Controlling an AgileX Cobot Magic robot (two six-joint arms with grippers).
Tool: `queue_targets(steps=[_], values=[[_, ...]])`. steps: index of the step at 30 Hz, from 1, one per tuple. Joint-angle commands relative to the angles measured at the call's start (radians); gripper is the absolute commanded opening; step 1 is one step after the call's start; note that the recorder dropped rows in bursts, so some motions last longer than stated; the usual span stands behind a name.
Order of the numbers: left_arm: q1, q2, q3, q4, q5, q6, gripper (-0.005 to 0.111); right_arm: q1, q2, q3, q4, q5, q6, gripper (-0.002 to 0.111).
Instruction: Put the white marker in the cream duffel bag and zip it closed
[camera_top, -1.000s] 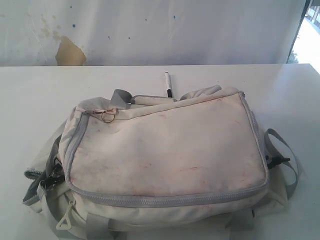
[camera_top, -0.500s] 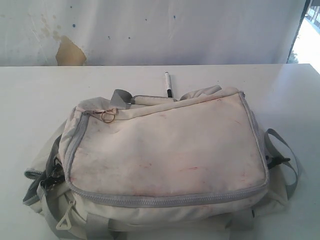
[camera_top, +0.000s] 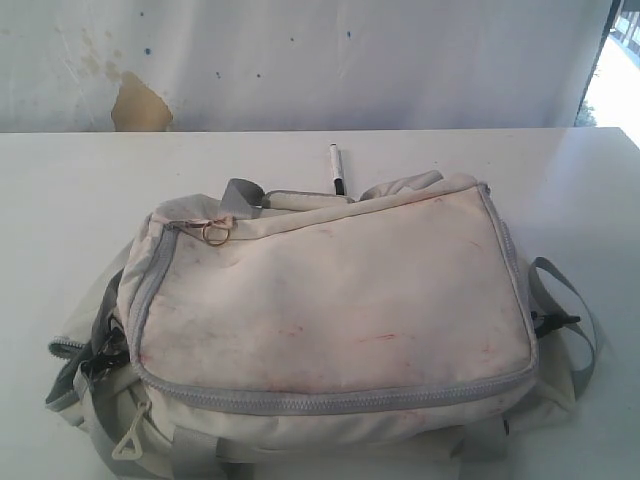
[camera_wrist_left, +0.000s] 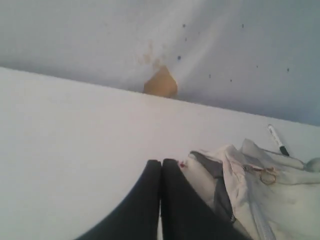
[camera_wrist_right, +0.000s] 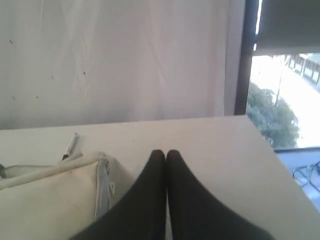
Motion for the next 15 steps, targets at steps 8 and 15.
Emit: queue_targets(steps=[8,15], values=[[0.001,0.390,-0.004,-0.265,-0.044,0.008,0.000,-0.006,0.300,-0.098,0.353,0.061,-0.309,0.006],[0.001,0.620,-0.006,-0.449,-0.140,0.180,0.002,-0.006,0.414,-0.179,0.599,0.270,-0.518,0.029]])
